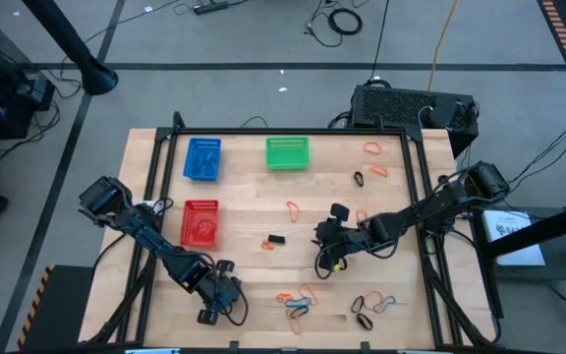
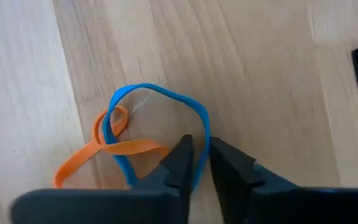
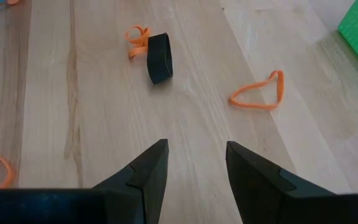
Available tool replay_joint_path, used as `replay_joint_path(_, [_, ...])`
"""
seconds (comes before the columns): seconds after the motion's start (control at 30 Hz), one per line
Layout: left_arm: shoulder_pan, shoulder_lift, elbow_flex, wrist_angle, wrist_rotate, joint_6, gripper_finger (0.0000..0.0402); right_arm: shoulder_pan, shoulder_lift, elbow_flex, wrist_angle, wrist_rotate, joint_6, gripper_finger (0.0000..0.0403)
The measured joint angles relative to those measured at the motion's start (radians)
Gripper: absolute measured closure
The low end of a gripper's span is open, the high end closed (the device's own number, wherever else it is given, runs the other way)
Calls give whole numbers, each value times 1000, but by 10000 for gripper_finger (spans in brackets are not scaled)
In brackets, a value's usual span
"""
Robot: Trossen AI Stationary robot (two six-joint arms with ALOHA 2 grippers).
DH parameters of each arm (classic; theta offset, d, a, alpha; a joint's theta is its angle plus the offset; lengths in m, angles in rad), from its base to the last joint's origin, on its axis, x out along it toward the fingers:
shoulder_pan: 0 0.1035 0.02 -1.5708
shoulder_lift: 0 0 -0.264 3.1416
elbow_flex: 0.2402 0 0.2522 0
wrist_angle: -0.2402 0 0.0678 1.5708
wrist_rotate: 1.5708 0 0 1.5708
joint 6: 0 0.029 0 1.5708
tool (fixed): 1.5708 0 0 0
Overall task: Sort rubber bands into baskets
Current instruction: Put the blue rubber band into the blue bin
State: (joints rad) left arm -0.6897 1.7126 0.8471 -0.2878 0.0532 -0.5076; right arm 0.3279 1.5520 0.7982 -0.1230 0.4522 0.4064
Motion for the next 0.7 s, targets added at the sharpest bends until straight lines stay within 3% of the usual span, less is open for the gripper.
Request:
replay_joint_path(0.1, [0,0,0,-5,17,-3,390,0,0,0,0,0,0,248])
replay_joint_path(0.33, [6,-48,13,-32,35,16,398,0,0,0,1,0,0,248])
replay_joint_path(0.57, [12,-188,39,-43,-48,50,398,0,0,0,8,0,0,248])
replay_joint_path(0.7, [13,-275,40,-108,-148,45,399,0,0,0,7,0,-4,248])
